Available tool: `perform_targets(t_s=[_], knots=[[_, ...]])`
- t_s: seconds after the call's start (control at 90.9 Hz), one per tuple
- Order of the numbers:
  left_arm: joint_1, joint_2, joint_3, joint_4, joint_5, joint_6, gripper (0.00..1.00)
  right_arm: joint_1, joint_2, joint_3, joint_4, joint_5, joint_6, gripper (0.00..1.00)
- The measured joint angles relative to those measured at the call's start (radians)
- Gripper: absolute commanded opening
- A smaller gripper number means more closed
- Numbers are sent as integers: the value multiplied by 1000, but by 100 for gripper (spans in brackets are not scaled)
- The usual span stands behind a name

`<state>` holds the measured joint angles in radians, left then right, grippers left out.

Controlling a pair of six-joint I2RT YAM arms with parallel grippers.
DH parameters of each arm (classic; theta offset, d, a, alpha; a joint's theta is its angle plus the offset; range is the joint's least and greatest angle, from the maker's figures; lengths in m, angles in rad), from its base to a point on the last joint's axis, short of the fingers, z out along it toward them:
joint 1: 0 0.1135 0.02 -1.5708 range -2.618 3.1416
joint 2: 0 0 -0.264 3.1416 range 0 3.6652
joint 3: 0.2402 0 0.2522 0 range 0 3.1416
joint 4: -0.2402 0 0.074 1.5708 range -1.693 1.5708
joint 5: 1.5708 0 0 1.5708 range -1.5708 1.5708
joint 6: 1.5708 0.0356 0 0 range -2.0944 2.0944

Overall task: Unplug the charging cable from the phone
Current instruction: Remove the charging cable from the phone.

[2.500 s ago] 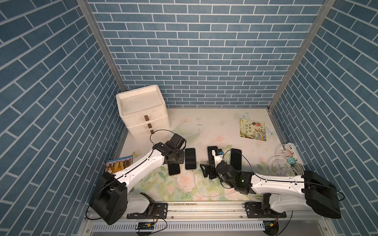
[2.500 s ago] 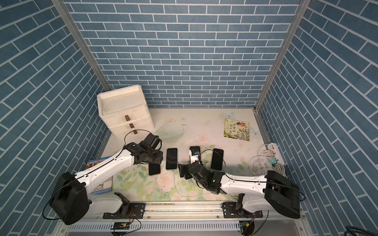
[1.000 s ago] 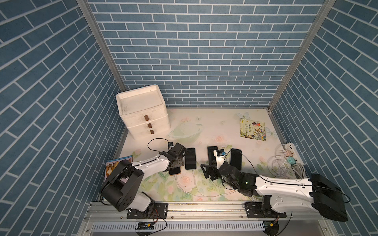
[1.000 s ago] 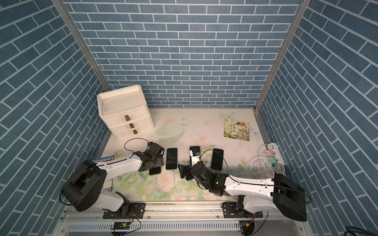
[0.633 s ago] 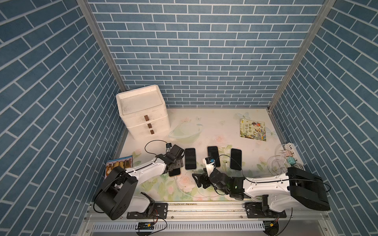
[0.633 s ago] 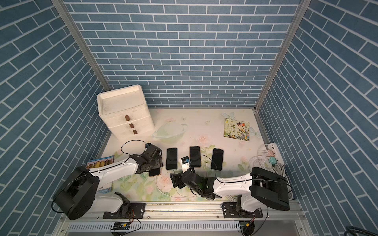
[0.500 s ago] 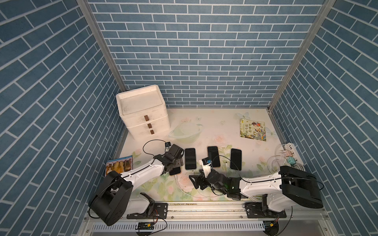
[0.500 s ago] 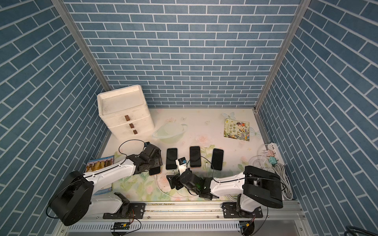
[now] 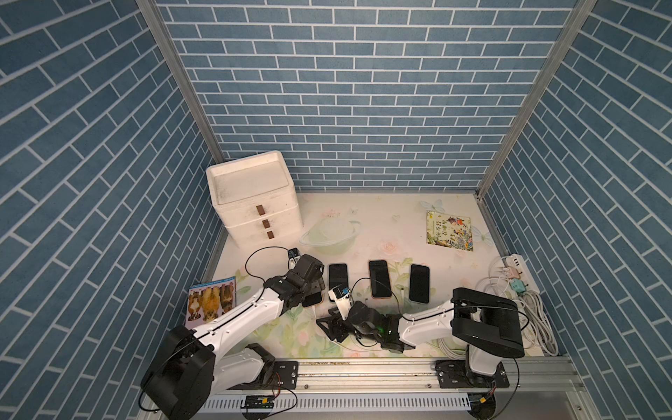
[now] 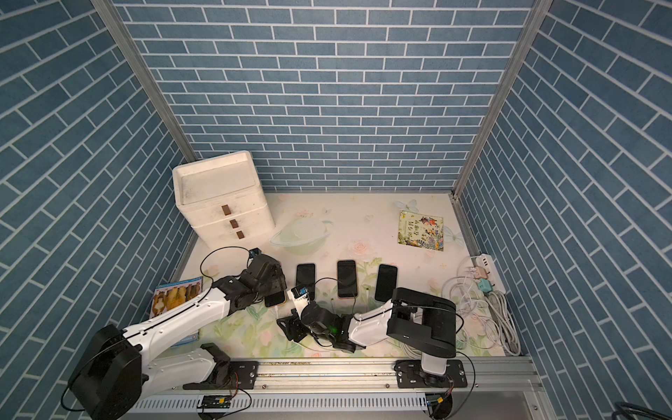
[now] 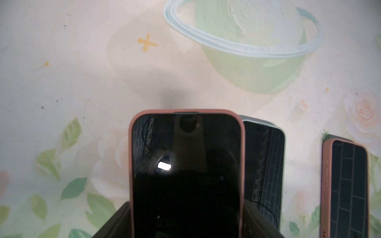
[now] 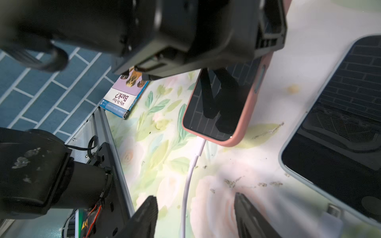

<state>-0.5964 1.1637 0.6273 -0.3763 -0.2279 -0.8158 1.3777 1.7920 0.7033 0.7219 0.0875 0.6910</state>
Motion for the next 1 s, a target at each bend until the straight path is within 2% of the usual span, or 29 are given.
perform_targets(t_s=[0.143, 0.275, 0.429, 0.638, 0.704, 1.001], knots=[[-1, -3, 3, 0, 5, -10, 0, 0, 34, 8, 9, -21, -11, 50], [-2, -9, 4, -1, 9, -19, 0, 1, 53, 14, 12, -35, -16, 37], [-2, -21, 8, 0, 12, -26, 0, 1, 66, 24, 19, -41, -18, 34], [-3, -27, 8, 0, 11, -27, 0, 2, 69, 27, 20, -49, -16, 10], [-3, -27, 8, 0, 11, -27, 0, 2, 69, 27, 19, -50, -17, 0], [-5, -32, 11, 0, -14, -27, 0, 2, 69, 27, 19, -47, -19, 0]])
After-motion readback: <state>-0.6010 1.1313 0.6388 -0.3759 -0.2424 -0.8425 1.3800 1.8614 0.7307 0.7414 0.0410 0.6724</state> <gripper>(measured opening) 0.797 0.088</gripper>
